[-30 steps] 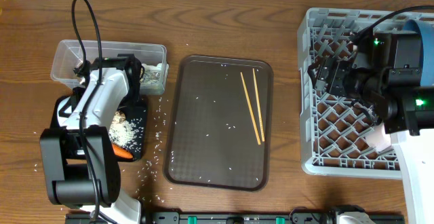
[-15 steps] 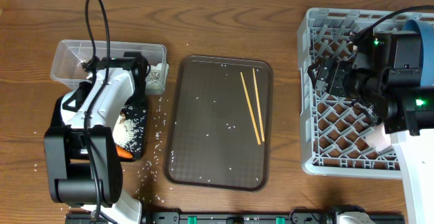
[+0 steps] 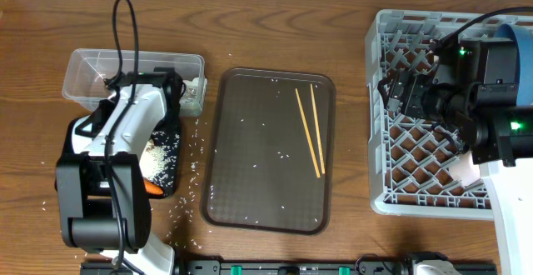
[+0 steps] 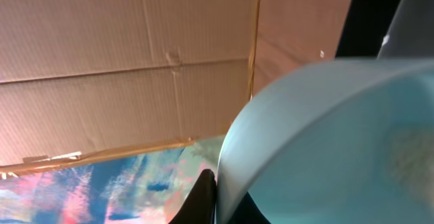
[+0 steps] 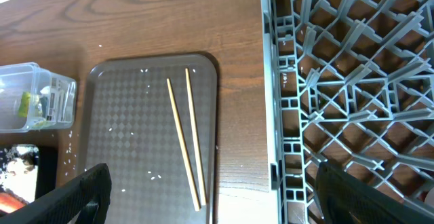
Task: Sort waste into correct bins and load items into the dishwasher rack
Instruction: 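Tilt the bowl to pour the rice onto the black tray, then bring the bowl to center and grasp it with the right gripper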
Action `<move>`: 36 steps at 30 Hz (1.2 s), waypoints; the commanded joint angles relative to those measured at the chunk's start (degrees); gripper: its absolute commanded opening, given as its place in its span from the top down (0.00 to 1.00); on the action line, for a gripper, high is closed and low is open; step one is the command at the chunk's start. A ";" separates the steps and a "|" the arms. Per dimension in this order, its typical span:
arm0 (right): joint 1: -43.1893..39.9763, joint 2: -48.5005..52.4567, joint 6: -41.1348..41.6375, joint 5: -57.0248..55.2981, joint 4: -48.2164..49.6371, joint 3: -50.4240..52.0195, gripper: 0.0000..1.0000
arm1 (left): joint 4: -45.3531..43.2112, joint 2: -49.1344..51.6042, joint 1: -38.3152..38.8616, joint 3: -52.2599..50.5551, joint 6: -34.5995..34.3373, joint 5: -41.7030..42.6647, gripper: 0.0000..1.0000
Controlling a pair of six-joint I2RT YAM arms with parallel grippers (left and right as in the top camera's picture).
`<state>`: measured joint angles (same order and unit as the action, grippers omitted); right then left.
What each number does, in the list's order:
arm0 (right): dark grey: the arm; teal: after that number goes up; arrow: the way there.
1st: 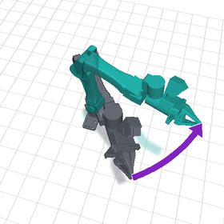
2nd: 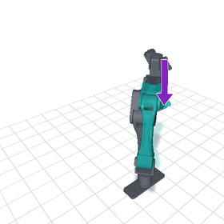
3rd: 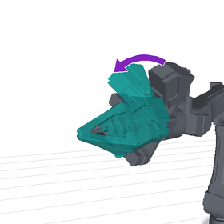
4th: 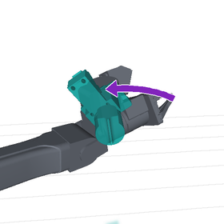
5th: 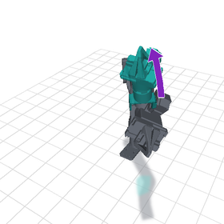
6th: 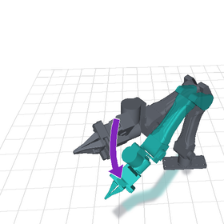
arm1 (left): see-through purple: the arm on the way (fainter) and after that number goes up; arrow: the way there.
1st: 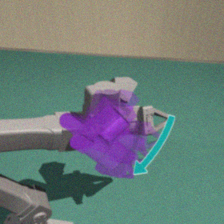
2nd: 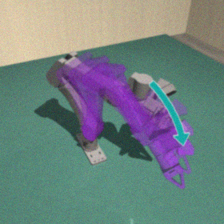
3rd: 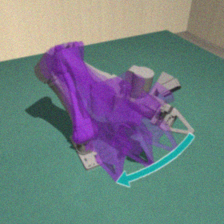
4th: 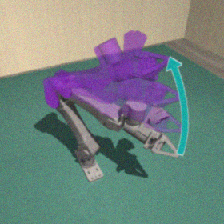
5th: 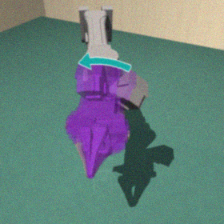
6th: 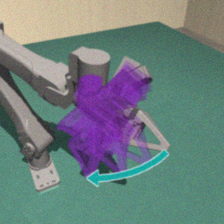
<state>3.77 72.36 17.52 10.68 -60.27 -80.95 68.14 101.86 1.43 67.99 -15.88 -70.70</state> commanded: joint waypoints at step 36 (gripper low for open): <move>-1.11 0.17 -1.29 -0.11 1.07 -0.63 0.10 | 0.74 -0.87 1.38 0.63 3.34 3.63 0.94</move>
<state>3.77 72.38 17.32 10.68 -59.42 -80.95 68.23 101.73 3.66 68.34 -13.02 -67.90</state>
